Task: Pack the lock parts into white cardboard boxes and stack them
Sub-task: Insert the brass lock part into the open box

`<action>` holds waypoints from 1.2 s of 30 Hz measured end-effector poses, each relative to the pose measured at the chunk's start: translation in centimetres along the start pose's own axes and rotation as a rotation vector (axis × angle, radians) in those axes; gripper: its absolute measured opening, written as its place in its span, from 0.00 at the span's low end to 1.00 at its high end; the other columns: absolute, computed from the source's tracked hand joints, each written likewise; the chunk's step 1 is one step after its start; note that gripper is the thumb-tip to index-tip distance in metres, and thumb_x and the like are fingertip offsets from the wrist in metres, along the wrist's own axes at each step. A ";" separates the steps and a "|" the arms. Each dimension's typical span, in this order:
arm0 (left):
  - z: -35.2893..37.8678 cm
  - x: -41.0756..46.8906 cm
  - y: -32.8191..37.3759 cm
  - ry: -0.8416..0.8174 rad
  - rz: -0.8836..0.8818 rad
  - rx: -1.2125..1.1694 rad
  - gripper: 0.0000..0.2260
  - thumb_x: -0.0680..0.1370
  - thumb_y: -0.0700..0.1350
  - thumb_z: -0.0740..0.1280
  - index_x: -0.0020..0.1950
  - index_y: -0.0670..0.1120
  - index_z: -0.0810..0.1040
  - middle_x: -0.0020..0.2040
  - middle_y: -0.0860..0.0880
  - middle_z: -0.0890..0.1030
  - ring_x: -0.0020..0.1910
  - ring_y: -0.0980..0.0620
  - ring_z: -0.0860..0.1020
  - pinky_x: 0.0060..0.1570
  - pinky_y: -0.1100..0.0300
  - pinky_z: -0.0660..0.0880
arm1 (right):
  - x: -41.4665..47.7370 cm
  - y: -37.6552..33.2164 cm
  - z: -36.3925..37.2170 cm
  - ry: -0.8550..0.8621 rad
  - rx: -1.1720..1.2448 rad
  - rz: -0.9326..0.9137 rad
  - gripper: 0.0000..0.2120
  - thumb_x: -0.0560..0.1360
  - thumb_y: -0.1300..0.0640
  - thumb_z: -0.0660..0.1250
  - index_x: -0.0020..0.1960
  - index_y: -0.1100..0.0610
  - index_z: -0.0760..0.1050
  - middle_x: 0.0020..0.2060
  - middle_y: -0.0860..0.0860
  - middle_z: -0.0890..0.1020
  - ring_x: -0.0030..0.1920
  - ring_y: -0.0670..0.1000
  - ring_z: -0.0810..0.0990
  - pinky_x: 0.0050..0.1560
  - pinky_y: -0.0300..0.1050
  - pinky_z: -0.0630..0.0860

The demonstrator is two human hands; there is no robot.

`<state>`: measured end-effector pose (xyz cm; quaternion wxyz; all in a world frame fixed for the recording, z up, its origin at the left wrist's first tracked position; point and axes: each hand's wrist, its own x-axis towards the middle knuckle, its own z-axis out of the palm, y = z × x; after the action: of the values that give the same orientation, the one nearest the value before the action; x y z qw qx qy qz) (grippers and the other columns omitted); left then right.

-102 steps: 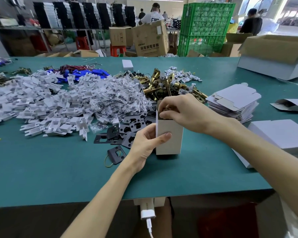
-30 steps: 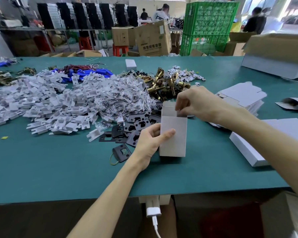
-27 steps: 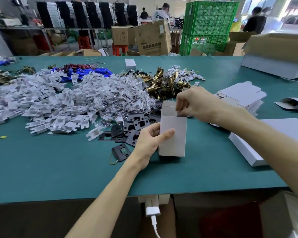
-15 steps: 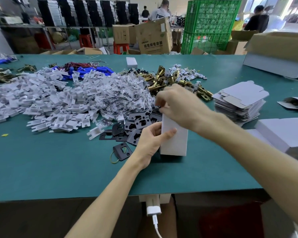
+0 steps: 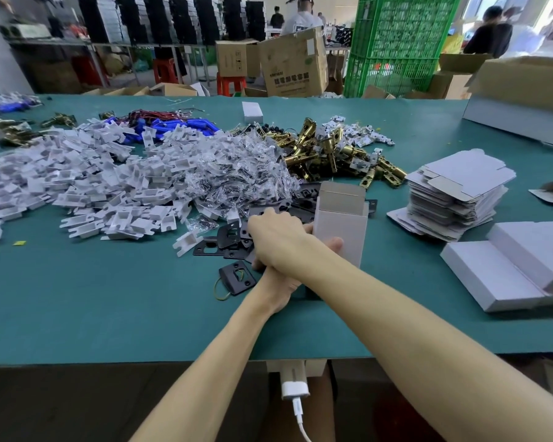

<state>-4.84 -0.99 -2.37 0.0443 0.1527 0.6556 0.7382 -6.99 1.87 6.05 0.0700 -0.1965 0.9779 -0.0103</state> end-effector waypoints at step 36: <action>0.6 0.7 0.1 0.118 -0.037 0.096 0.12 0.79 0.43 0.76 0.46 0.50 0.72 0.34 0.61 0.75 0.36 0.60 0.72 0.41 0.65 0.72 | 0.7 2.5 1.1 0.326 0.877 0.053 0.10 0.75 0.61 0.65 0.56 0.56 0.75 0.40 0.49 0.83 0.36 0.50 0.86 0.47 0.51 0.83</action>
<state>-5.32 -0.28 -2.11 0.0117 0.0986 0.6942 0.7129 -8.39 3.94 4.73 -0.0079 -0.1190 0.8841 -0.4518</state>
